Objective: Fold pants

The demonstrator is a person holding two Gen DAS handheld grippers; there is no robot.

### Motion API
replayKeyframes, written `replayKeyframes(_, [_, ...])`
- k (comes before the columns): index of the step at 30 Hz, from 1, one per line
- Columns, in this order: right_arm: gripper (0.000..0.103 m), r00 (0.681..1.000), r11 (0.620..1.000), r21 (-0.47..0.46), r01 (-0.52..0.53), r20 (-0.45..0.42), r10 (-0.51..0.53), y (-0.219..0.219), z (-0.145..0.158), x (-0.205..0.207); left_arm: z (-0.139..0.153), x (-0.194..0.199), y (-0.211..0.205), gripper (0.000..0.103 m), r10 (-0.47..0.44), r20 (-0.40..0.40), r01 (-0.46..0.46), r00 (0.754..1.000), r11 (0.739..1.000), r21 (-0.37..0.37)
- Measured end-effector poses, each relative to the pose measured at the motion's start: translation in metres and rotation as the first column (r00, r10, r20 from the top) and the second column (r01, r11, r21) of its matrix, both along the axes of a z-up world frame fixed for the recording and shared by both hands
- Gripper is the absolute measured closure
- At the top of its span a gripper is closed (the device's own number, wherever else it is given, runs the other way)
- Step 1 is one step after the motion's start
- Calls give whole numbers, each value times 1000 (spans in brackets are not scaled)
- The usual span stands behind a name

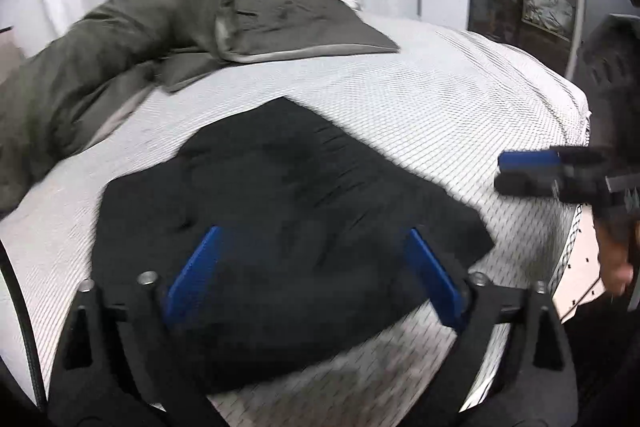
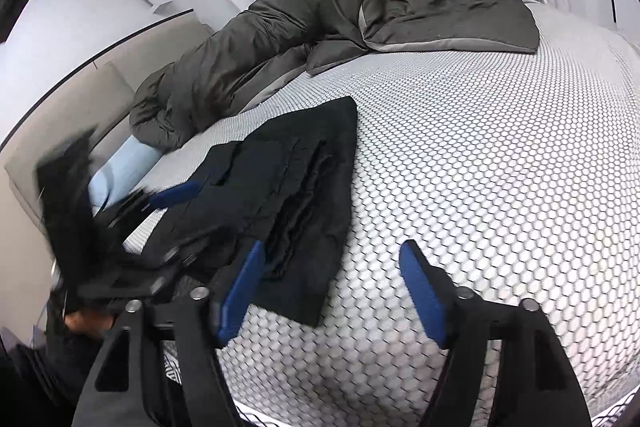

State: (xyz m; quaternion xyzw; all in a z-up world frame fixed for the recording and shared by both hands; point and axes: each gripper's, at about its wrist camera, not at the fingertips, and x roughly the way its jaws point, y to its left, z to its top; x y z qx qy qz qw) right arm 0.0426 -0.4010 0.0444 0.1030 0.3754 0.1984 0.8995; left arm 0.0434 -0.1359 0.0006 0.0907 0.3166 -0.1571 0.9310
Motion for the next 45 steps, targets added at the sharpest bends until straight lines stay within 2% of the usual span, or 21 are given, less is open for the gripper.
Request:
replayKeyframes(3, [13,1000,1000,-9,11,19,-10,18,1,7,-3,-24,46,1,107,42,-107,993,994,-10])
replayKeyframes(6, [12,996,999,-44,31,80,-28,51,-1,11,-10,-36,84,1,224,29,-223,974,974,-30])
replayKeyframes(8, [7,992,998,-62,34,124,-26,65,2,12,-16,-40,100,1,267,14,-266,964,963,-43])
replayKeyframes(9, [2,990,997,-69,36,142,-26,68,4,10,-18,-40,108,1,288,6,-287,958,957,-49])
replayKeyframes(11, [1,981,996,-90,28,193,-11,73,10,1,-17,-41,118,1,320,9,-318,947,945,-69])
replayKeyframes(15, [0,965,990,-140,-11,259,48,85,17,-13,-16,-38,130,1,336,0,-333,942,934,-133])
replayKeyframes(21, [0,949,977,-213,3,308,64,93,20,-25,-11,-45,116,1,299,58,-292,952,951,-105])
replayKeyframes(27, [0,937,977,-212,-3,341,77,95,23,-32,-7,-53,104,1,265,83,-255,961,960,-112])
replayKeyframes(45, [0,931,975,-222,-11,354,91,101,24,-36,-3,-57,112,1,279,87,-266,956,955,-133])
